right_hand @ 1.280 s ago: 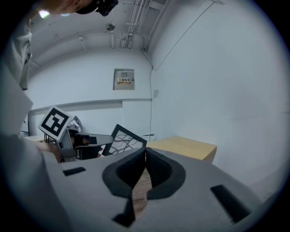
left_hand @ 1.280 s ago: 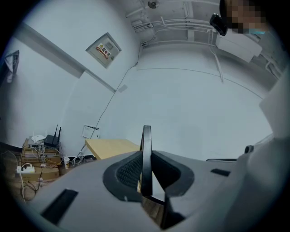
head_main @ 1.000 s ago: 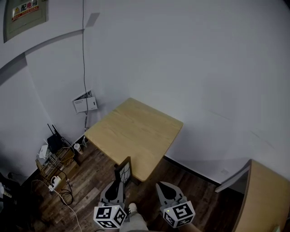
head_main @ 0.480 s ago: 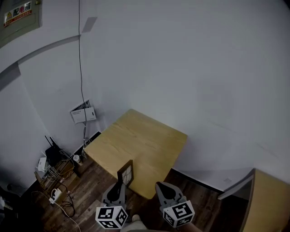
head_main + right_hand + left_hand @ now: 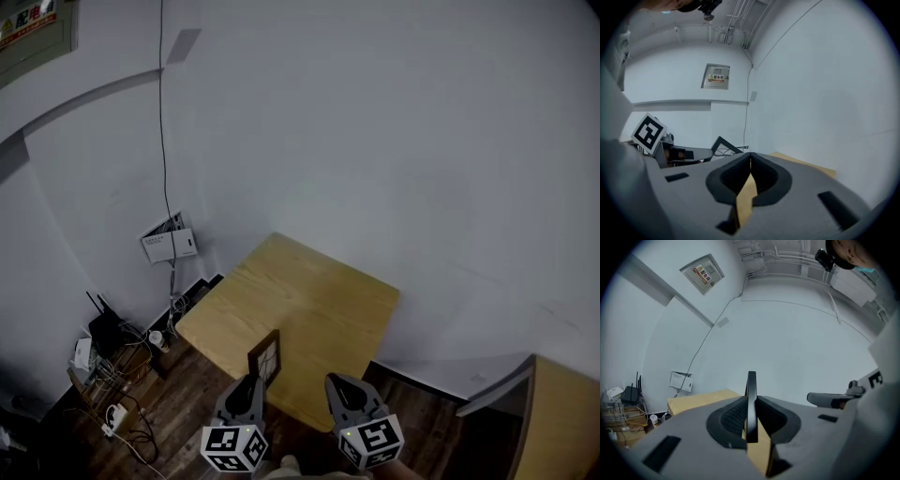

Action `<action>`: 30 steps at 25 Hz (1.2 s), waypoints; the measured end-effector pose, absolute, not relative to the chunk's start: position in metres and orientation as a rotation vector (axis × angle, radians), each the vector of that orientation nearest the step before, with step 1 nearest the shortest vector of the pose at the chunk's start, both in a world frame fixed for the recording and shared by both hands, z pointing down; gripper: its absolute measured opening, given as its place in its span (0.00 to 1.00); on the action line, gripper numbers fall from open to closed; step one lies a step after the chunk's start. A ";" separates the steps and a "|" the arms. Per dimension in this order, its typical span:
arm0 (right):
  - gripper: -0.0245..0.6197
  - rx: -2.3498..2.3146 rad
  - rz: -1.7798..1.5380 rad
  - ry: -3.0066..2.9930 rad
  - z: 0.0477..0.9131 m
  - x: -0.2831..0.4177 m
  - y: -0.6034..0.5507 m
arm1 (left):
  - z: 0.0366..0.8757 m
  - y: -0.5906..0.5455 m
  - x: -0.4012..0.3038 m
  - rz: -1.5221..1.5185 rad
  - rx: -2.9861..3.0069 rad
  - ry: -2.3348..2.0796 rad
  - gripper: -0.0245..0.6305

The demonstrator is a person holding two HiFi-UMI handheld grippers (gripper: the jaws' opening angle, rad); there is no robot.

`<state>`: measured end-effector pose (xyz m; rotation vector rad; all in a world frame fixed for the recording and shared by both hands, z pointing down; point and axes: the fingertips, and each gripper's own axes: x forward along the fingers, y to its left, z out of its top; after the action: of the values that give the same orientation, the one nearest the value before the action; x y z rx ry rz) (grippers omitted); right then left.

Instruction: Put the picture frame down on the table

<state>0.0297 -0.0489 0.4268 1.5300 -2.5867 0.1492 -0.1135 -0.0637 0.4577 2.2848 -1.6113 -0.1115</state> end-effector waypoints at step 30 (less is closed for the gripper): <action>0.04 1.314 0.245 -2.566 0.488 0.024 -0.172 | 0.534 -0.179 -0.088 -0.063 2.146 -1.526 0.13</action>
<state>0.0239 -0.1716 0.4876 1.3139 -2.5659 0.2448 -0.0878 -0.1789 0.5336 2.1463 -1.5262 -0.0629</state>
